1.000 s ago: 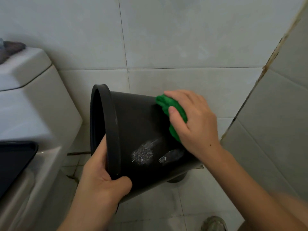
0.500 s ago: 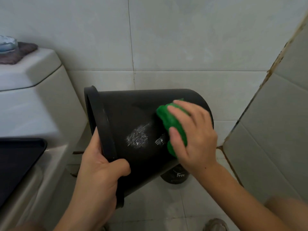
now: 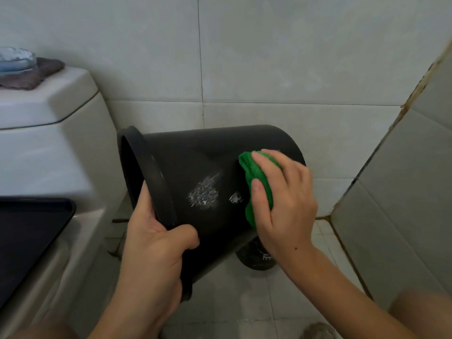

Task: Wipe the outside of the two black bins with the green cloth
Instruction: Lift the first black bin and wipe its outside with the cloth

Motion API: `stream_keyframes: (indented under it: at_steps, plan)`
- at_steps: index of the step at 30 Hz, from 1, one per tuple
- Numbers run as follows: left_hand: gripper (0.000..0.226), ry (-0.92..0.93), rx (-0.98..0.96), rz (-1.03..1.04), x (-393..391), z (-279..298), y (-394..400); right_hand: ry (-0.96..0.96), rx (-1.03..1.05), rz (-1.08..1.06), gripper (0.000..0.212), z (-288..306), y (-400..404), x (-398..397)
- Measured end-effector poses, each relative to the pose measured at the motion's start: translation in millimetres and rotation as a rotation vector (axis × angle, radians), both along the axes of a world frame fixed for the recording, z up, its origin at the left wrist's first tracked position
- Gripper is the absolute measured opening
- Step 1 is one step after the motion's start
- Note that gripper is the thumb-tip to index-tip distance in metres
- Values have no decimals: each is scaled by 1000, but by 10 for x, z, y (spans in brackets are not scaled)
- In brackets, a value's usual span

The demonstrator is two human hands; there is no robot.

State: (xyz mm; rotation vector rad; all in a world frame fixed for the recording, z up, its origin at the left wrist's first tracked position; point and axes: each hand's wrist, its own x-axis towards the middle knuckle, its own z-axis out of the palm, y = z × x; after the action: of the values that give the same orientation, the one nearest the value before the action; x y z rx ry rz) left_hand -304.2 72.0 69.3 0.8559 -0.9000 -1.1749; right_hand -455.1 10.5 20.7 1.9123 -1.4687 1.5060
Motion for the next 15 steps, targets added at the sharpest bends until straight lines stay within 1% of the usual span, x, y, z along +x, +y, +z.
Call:
stream_keyframes:
  at_steps: [2, 4, 6, 7, 12, 13, 15]
  plan:
    - [75, 24, 6, -5, -11, -22, -16, 27, -33, 30, 36, -93, 92, 130]
    - [73, 33, 14, 6, 2, -38, -34, 120, -103, 134, 33, -218, 219, 220]
    - [73, 34, 14, 9, 14, -27, -40, 198, -157, 232, 31, -235, 235, 158]
    - [73, 28, 12, 6, 16, -16, -36, 205, -181, 245, 31, -220, 185, 100]
    - [73, 14, -12, 6, 15, 2, -10, 30, -159, 120, 27, -205, 66, 72]
    - [71, 9, -10, 8, 22, -8, -8, 36, -161, 136, 27, -249, 114, 108]
    - [69, 14, 4, 6, 37, -19, -5, 114, -200, 211, 26, -315, 218, 122]
